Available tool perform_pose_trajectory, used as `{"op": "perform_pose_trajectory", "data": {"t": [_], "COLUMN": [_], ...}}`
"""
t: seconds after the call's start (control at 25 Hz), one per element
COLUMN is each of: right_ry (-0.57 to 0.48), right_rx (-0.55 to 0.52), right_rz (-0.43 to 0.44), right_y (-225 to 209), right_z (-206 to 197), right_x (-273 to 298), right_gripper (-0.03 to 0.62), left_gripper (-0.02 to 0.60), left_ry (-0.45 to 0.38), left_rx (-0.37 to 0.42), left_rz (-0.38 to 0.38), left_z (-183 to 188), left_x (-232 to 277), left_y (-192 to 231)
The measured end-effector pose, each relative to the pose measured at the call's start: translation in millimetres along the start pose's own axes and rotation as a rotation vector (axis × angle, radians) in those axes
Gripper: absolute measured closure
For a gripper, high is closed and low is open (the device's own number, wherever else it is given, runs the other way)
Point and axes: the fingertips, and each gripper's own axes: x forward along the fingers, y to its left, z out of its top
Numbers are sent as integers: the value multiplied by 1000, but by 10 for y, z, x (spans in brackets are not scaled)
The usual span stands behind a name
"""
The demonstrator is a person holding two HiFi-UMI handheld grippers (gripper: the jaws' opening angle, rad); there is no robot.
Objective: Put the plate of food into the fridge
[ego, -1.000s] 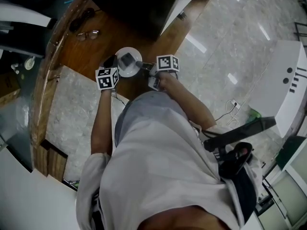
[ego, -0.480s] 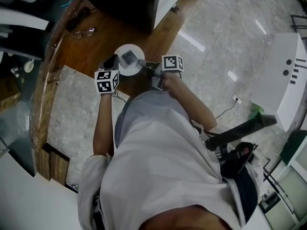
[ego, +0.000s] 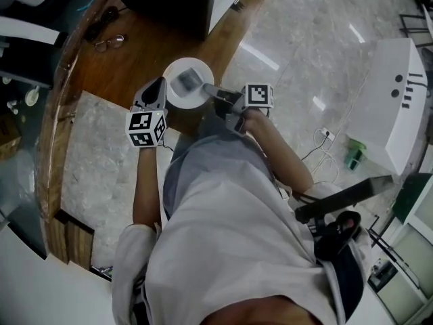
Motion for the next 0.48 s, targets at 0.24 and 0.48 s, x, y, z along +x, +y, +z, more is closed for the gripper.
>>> {"op": "perform_pose_trajectory", "data": {"t": [0.24, 0.48], "right_ry": [-64, -147], "right_rx": [-47, -52], "right_rz": [10, -23], "right_y": [431, 476], "right_z": [-73, 67], "right_x": [-522, -891], "right_gripper": [560, 560], "left_gripper": [560, 561], "left_ry": [-23, -28], "left_rx": [41, -45], "left_rz": [-37, -200], "left_z": [164, 302], "left_x": [-139, 26], "left_y": [-342, -695]}}
